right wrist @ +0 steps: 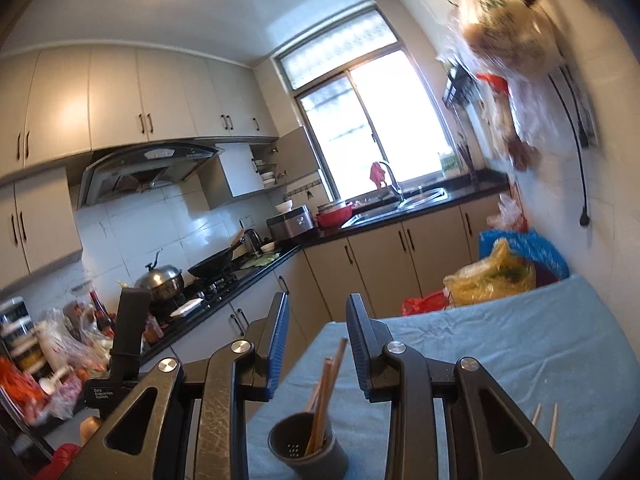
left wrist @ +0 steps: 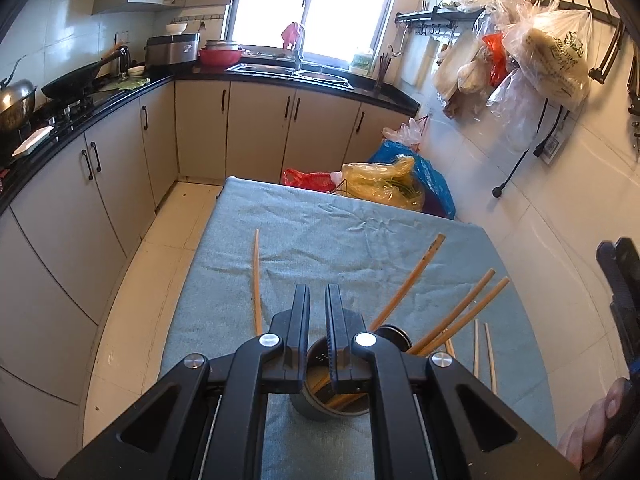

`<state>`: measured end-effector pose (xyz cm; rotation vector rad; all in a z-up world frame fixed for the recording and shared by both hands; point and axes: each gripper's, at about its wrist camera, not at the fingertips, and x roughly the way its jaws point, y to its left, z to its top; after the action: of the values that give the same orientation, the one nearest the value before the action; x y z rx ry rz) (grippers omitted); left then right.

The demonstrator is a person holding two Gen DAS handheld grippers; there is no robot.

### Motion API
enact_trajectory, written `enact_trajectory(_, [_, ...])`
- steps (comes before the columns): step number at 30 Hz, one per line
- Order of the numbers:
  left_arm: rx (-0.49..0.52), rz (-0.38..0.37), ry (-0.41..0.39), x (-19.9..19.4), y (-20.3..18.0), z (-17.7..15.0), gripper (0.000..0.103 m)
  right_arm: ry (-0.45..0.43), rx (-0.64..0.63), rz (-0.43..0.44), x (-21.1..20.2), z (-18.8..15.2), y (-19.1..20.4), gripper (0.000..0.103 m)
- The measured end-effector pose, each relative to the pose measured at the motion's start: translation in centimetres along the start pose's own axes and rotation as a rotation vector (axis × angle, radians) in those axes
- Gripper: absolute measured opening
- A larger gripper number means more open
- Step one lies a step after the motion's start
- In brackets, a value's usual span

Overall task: Organize utensils
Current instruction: 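Move the left tool to a chopstick on the cloth while the right tool moves to another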

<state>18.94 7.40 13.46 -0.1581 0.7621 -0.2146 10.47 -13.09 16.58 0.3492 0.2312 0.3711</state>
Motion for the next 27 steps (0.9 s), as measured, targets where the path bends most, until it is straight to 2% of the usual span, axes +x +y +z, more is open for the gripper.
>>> enact_trajectory(3, [-0.018, 0.015, 0.009, 0.2, 0.8, 0.1, 0.011, 0.013, 0.031, -0.008, -0.8, -0.1, -1.5, 0.032])
enact_trajectory(5, [-0.051, 0.017, 0.036, 1.0, 1.9, 0.3, 0.021, 0.022, 0.043, -0.019, -1.4, -0.2, -2.4, 0.032])
enact_trajectory(6, [-0.065, 0.008, 0.057, 1.8, 2.5, 0.6, 0.023, 0.027, 0.05, -0.023, -1.7, -0.3, -2.8, 0.032])
enact_trajectory(8, [-0.099, 0.036, 0.097, 4.0, 3.9, 1.1, 0.025, 0.043, 0.062, -0.036, -2.2, -0.3, -4.0, 0.032])
enact_trajectory(9, [-0.121, 0.056, 0.124, 5.8, 4.7, 1.4, 0.025, 0.052, 0.062, -0.047, -2.3, -0.3, -4.5, 0.032])
enact_trajectory(11, [-0.136, 0.049, 0.2, 9.3, 5.7, 1.8, 0.025, 0.072, 0.067, -0.073, -2.6, -0.4, -5.9, 0.032])
enact_trajectory(13, [-0.169, 0.101, 0.266, 13.6, 7.1, 2.2, 0.025, 0.095, 0.072, -0.095, -2.8, -0.4, -7.2, 0.032])
enact_trajectory(15, [-0.191, 0.115, 0.325, 17.3, 8.0, 2.4, 0.025, 0.123, 0.078, -0.13, -2.8, -0.6, -8.8, 0.032])
enact_trajectory(17, [-0.215, 0.154, 0.347, 19.9, 8.7, 2.3, 0.025, 0.158, 0.088, -0.167, -2.8, -0.9, -10.7, 0.032])
enact_trajectory(19, [-0.206, 0.16, 0.386, 22.6, 8.8, 2.5, 0.025, 0.189, 0.091, -0.197, -2.7, -1.3, -12.2, 0.032])
enact_trajectory(23, [-0.173, 0.185, 0.394, 25.5, 8.3, 3.2, 0.025, 0.258, 0.106, -0.264, -2.6, -2.3, -15.8, 0.032])
enact_trajectory(26, [-0.116, 0.246, 0.372, 26.8, 7.1, 3.8, 0.024, 0.293, 0.115, -0.314, -2.2, -2.8, -17.8, 0.032])
enact_trajectory(27, [-0.087, 0.283, 0.367, 27.1, 6.7, 4.0, 0.02, 0.324, 0.117, -0.335, -1.7, -3.0, -18.6, 0.032])
